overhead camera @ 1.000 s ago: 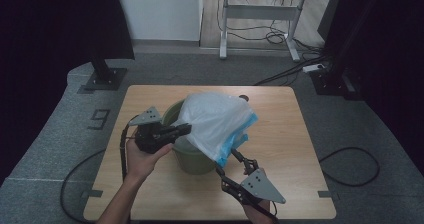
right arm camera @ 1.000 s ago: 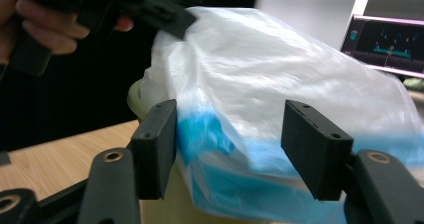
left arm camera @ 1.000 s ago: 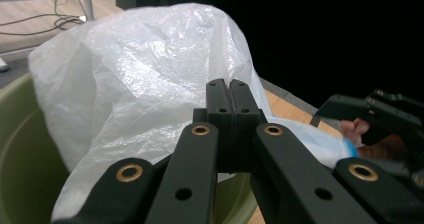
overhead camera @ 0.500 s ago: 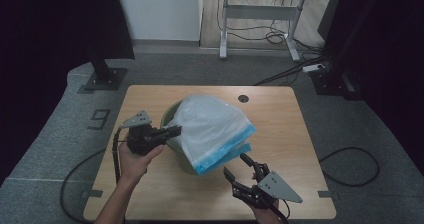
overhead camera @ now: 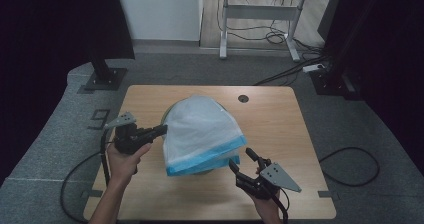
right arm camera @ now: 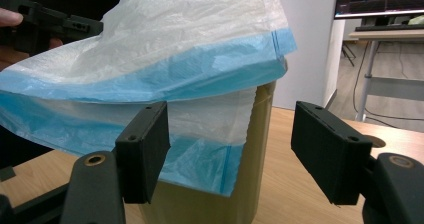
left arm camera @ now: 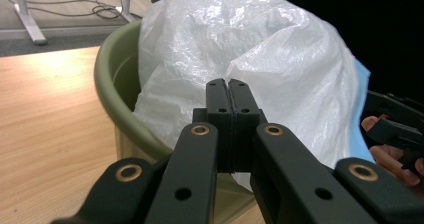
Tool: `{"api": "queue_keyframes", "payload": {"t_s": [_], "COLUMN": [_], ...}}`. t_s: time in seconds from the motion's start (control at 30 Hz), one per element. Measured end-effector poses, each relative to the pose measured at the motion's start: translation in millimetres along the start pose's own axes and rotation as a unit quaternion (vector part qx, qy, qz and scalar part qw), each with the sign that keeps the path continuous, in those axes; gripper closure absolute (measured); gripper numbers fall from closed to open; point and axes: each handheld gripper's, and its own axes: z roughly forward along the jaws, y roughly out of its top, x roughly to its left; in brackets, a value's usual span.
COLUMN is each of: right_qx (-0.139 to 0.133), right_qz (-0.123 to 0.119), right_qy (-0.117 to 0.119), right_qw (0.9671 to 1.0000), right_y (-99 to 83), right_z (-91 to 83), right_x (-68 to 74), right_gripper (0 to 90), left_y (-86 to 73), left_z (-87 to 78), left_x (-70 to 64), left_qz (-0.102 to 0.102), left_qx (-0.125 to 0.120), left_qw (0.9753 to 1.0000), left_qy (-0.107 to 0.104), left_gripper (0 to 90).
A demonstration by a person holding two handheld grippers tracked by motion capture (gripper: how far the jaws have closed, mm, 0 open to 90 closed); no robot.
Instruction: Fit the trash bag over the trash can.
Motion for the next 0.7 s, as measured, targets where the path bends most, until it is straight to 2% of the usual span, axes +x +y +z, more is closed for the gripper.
{"api": "queue_keyframes", "payload": {"t_s": [0.13,0.2,0.47,0.57,0.63,0.7], "right_qx": [-0.004,-0.009,-0.01,-0.018,-0.023,-0.024], "right_qz": [0.0,-0.002,-0.003,-0.026,-0.048,-0.054], "right_qy": [0.003,0.01,0.013,0.011,0.001,-0.008], "right_qw": [1.0,0.9999,0.9999,0.9994,0.9986,0.9982], "right_y": [3.4,7.3,6.9,4.2,3.1,2.9], "right_z": [3.5,6.4,10.0,7.5,6.0,4.9], "right_x": [0.2,-1.1,-1.7,0.8,2.4,1.8], "right_gripper": [32.6,40.2,52.9,57.5,61.6,64.1], "left_y": [-1.6,-1.4,-0.2,0.4,0.8,1.0], "left_z": [2.4,4.0,6.1,6.4,6.7,7.2], "left_x": [2.2,2.2,2.4,3.0,2.8,2.3], "left_qz": [-0.005,-0.007,-0.01,-0.012,-0.014,-0.014], "left_qx": [0.004,0.005,0.005,0.004,0.002,0.002], "left_qw": [1.0,1.0,0.9999,0.9999,0.9999,0.9999], "left_qy": [-0.001,-0.001,0.001,-0.001,-0.003,-0.003], "left_gripper": [89.3,89.3,89.3,89.3,89.3,89.3]}}
